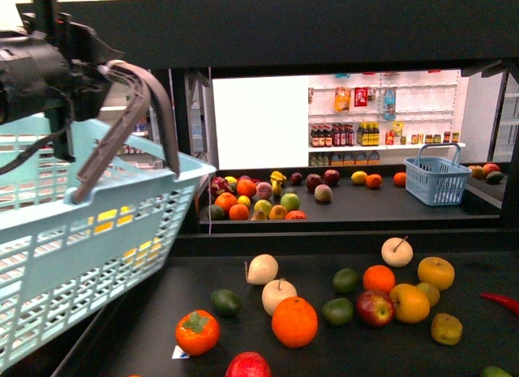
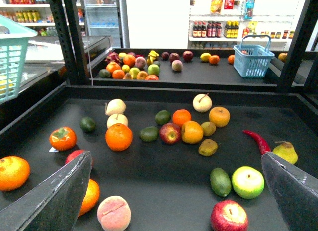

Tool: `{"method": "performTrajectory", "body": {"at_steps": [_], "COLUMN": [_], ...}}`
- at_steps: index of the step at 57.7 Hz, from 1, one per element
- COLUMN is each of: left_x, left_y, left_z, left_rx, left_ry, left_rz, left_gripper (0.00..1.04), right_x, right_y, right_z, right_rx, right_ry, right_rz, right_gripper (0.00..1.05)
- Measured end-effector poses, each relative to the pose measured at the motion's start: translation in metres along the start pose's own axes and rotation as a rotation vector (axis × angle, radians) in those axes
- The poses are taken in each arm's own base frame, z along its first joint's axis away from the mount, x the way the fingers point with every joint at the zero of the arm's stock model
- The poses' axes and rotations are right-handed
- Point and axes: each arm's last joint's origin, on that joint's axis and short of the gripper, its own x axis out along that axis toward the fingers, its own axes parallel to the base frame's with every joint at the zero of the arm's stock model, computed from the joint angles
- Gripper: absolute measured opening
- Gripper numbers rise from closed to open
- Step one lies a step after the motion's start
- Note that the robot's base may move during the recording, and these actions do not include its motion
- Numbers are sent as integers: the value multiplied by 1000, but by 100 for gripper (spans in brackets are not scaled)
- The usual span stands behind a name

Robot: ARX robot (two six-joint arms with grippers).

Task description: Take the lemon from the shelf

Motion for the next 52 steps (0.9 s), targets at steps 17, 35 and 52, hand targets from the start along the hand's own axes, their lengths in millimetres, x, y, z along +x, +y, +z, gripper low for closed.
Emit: {"method": "performTrajectory", "body": {"at_steps": [17, 35, 52], "left_x": [-12, -11, -17], "left_y": [49, 66, 97], "left_z": [73, 118, 148], "left_rx": [-68, -101, -142], "left_ry": [-238, -297, -325], "left_rz": [-32, -126, -103], "left_gripper": [10, 10, 10], "right_x": [0, 0, 0], "right_y": [0, 0, 0], "right_z": [0, 0, 0], "right_rx": [0, 0, 0], "right_ry": [0, 0, 0], "right_rz": [0, 0, 0], "right_gripper": [102, 102, 102]}}
